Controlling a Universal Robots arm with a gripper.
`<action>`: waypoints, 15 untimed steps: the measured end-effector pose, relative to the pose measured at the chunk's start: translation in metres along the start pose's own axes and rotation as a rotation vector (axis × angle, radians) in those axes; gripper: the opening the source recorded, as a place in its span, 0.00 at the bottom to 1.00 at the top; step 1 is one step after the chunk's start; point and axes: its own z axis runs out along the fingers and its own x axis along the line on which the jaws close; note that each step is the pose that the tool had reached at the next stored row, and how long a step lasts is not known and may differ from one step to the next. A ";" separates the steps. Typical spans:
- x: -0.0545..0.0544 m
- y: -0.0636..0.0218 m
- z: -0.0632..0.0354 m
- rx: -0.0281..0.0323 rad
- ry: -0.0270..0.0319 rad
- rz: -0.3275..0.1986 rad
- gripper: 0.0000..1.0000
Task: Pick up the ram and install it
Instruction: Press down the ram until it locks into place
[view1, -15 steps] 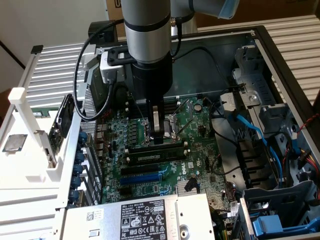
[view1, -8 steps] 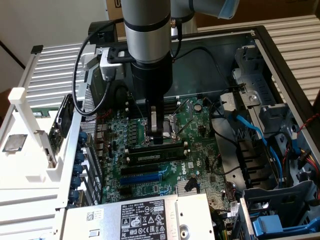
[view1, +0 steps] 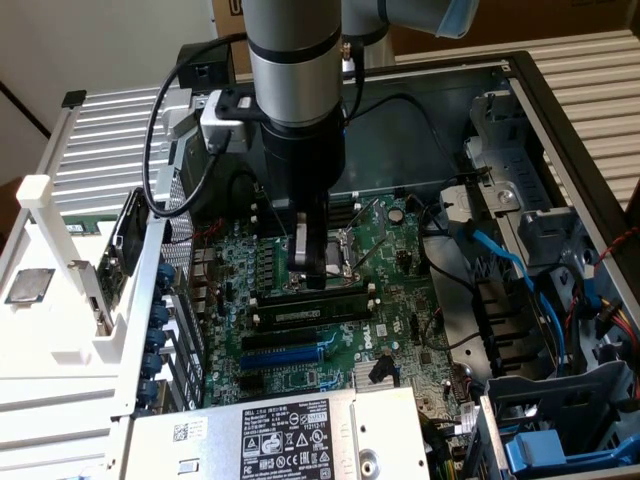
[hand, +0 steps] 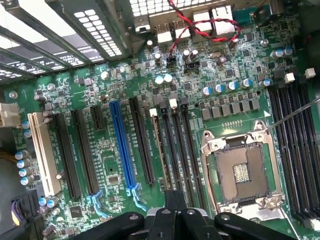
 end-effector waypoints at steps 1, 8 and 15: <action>0.000 0.0000 0.0000 -0.0002 0.0003 0.016 0.10; 0.000 0.0000 0.0003 -0.0018 0.0029 0.131 0.10; 0.000 0.0000 0.0004 -0.0035 0.0055 0.249 0.10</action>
